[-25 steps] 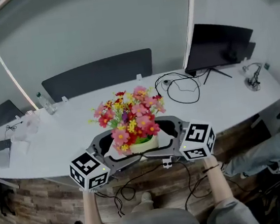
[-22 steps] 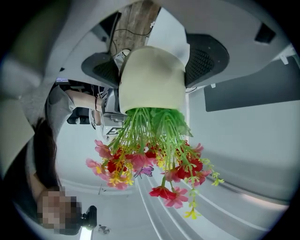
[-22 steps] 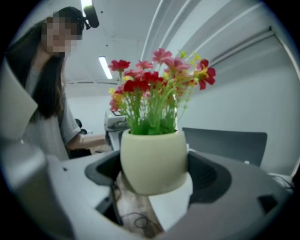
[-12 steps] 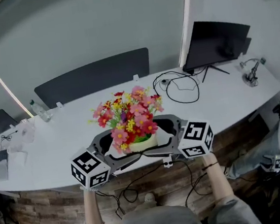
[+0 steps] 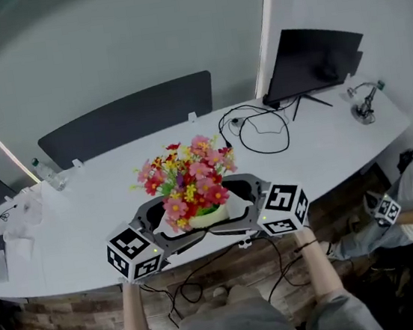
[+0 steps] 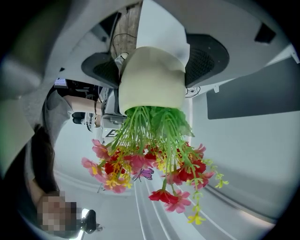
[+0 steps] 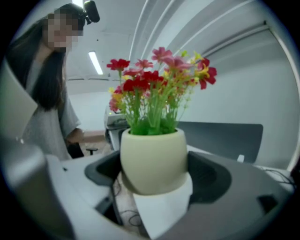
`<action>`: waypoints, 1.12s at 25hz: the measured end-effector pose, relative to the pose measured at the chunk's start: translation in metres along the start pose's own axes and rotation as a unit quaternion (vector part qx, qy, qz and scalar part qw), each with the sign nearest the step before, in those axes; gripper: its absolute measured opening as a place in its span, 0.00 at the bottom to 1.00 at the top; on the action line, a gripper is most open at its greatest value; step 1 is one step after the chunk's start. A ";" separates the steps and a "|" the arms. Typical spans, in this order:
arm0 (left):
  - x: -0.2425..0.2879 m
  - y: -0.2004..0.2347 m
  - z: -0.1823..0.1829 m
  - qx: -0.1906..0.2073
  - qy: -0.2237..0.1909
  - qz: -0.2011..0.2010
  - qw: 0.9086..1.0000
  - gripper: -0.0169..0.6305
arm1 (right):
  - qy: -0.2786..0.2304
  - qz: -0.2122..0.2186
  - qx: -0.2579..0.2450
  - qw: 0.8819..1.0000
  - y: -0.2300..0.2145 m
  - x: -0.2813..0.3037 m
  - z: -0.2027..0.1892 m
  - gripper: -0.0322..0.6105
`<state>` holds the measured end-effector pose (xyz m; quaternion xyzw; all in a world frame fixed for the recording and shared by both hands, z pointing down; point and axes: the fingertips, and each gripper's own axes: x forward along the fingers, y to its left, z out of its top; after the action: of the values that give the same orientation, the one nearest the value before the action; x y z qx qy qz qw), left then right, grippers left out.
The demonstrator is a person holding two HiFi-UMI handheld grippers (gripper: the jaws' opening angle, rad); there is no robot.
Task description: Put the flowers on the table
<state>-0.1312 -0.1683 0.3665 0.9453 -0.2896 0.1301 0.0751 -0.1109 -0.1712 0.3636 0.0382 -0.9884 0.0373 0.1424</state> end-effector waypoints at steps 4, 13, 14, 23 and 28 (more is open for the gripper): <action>0.015 0.011 -0.014 -0.007 0.013 0.003 1.000 0.71 | 0.013 0.004 -0.002 1.000 -0.015 0.003 -0.016 0.72; 0.050 0.040 -0.046 -0.035 0.012 0.024 0.999 0.71 | 0.008 0.034 0.017 0.999 -0.055 0.013 -0.056 0.72; 0.053 0.043 -0.052 -0.037 0.013 0.026 0.999 0.71 | 0.007 0.037 0.020 0.999 -0.058 0.016 -0.062 0.72; 0.079 0.072 -0.102 -0.040 0.024 0.038 0.998 0.71 | 0.006 0.050 0.023 0.998 -0.089 0.040 -0.114 0.72; 0.094 0.087 -0.127 -0.040 0.032 0.042 0.998 0.71 | 0.011 0.052 0.017 0.998 -0.105 0.050 -0.140 0.72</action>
<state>-0.1310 -0.2617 0.5209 0.9240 -0.3314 0.1511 0.1167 -0.1109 -0.2671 0.5181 -0.0110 -0.9867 0.0616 0.1503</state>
